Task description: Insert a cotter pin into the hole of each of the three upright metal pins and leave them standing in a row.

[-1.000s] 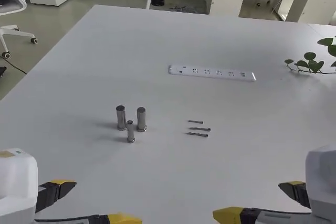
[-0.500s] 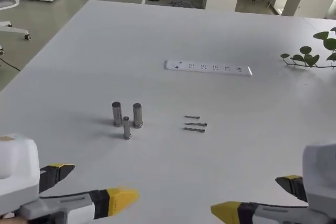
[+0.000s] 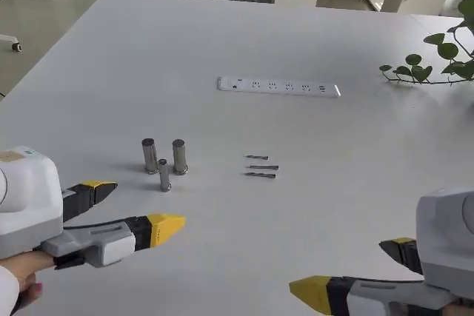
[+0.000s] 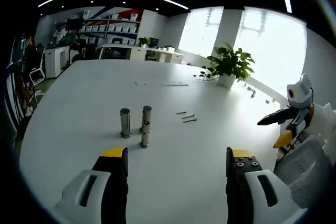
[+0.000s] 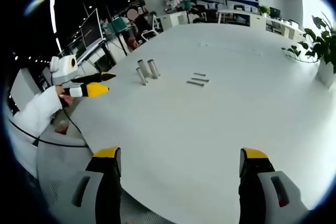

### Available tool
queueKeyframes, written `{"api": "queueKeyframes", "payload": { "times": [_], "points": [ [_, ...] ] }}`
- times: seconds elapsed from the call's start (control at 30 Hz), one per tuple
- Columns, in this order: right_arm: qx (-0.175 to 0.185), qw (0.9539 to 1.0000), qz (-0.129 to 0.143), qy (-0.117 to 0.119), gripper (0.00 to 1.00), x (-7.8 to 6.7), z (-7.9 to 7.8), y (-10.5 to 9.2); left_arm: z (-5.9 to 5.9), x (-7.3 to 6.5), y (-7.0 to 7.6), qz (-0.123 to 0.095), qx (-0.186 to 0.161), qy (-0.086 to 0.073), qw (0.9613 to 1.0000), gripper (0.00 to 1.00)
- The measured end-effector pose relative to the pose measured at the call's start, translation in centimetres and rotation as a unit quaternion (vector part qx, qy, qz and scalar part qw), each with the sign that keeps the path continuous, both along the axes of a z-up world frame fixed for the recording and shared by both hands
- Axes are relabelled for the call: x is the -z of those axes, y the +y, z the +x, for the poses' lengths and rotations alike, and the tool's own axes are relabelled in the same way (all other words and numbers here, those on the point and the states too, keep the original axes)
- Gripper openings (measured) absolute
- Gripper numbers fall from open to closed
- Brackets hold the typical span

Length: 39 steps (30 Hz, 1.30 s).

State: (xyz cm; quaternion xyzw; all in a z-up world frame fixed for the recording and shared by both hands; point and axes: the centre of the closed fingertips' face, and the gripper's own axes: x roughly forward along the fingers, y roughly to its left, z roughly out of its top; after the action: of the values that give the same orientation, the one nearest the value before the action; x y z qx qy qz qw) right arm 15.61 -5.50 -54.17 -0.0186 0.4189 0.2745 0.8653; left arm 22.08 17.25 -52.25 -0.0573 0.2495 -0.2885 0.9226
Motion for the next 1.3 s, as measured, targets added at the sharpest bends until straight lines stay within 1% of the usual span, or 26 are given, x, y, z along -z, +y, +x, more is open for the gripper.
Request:
{"api": "queueKeyframes", "payload": {
  "times": [0.07,0.13,0.17,0.33,0.37,0.4,0.43,0.47,0.5,0.53,0.57,0.6,0.63,0.67,0.7,0.73,0.8,0.9,1.0,1.13,1.2,1.3],
  "points": [
    [0.003,1.0000,0.000,0.000,0.92,0.0,0.0,-0.2,0.6,0.2,0.0,0.005,0.001,-0.004,1.0000,0.73],
    [0.006,1.0000,0.000,0.001,0.92,0.1,-0.1,-0.3,1.0,0.3,0.0,0.011,0.005,-0.007,0.9999,0.68],
    [0.006,1.0000,0.000,0.002,0.92,0.1,-0.2,-0.3,1.3,0.4,-0.1,0.016,0.010,-0.013,0.9997,0.66],
    [0.008,0.9999,-0.003,0.004,0.92,0.2,-0.1,-0.6,2.2,1.0,-0.2,0.032,0.024,-0.011,0.9991,0.62],
    [0.009,0.9999,-0.003,0.005,0.92,0.2,-0.1,-0.5,2.5,1.1,-0.2,0.026,0.022,-0.010,0.9994,0.59],
    [0.009,0.9999,-0.003,0.005,0.92,0.3,-0.1,-0.5,2.8,1.0,-0.4,0.001,0.015,-0.005,0.9999,0.58],
    [0.008,0.9999,-0.004,0.005,0.92,0.3,-0.1,-0.5,3.0,0.9,-0.5,-0.011,0.012,-0.001,0.9999,0.56],
    [0.008,0.9999,-0.004,0.006,0.92,0.4,-0.1,-0.5,3.4,0.9,-0.3,-0.004,0.013,-0.006,0.9999,0.54],
    [0.008,0.9999,-0.004,0.006,0.92,0.4,-0.1,-0.5,3.7,0.8,-0.5,0.000,0.019,-0.012,0.9997,0.54],
    [0.008,0.9999,-0.004,0.007,0.92,0.4,-0.2,-0.5,4.0,0.6,-0.5,-0.007,0.017,-0.015,0.9997,0.54],
    [0.008,0.9999,-0.004,0.008,0.91,0.4,-0.3,-0.4,4.3,0.3,-0.7,-0.022,0.014,-0.019,0.9995,0.54],
    [0.007,0.9999,-0.003,0.008,0.91,0.4,-0.3,-0.4,4.5,0.3,-0.6,-0.024,0.012,-0.019,0.9995,0.53],
    [0.007,0.9999,-0.004,0.008,0.91,0.4,-0.3,-0.4,4.8,0.3,-0.6,-0.022,0.011,-0.020,0.9995,0.52],
    [0.007,0.9999,-0.004,0.009,0.91,0.4,-0.3,-0.4,5.0,0.5,-0.5,-0.014,0.011,-0.022,0.9996,0.50],
    [0.007,0.9999,-0.004,0.009,0.91,0.5,-0.3,-0.4,5.1,0.5,-0.5,-0.012,0.012,-0.022,0.9996,0.49],
    [0.008,0.9999,-0.004,0.010,0.91,0.5,-0.3,-0.4,5.4,0.7,-0.5,-0.009,0.013,-0.020,0.9997,0.48],
    [0.009,0.9999,-0.004,0.011,0.91,0.5,-0.3,-0.4,5.8,1.1,-0.4,-0.003,0.014,-0.017,0.9998,0.47],
    [0.008,0.9999,-0.002,0.013,0.91,0.6,-0.3,-0.4,6.2,2.0,-0.2,0.012,0.020,-0.014,0.9996,0.42],
    [0.006,0.9999,-0.001,0.016,0.91,0.6,-0.4,-0.3,6.6,2.8,-0.2,0.020,0.029,-0.006,0.9994,0.38],
    [0.006,0.9998,-0.004,0.018,0.91,0.6,-0.3,-0.6,7.4,3.4,-0.3,0.027,0.035,0.000,0.9990,0.30],
    [0.007,0.9998,-0.005,0.020,0.91,0.7,-0.2,-0.6,7.6,3.6,-0.4,0.029,0.036,0.000,0.9989,0.29],
    [0.006,0.9997,-0.006,0.021,0.91,0.7,-0.2,-0.6,7.9,4.0,-0.6,0.034,0.040,0.002,0.9986,0.22]
  ]
}}
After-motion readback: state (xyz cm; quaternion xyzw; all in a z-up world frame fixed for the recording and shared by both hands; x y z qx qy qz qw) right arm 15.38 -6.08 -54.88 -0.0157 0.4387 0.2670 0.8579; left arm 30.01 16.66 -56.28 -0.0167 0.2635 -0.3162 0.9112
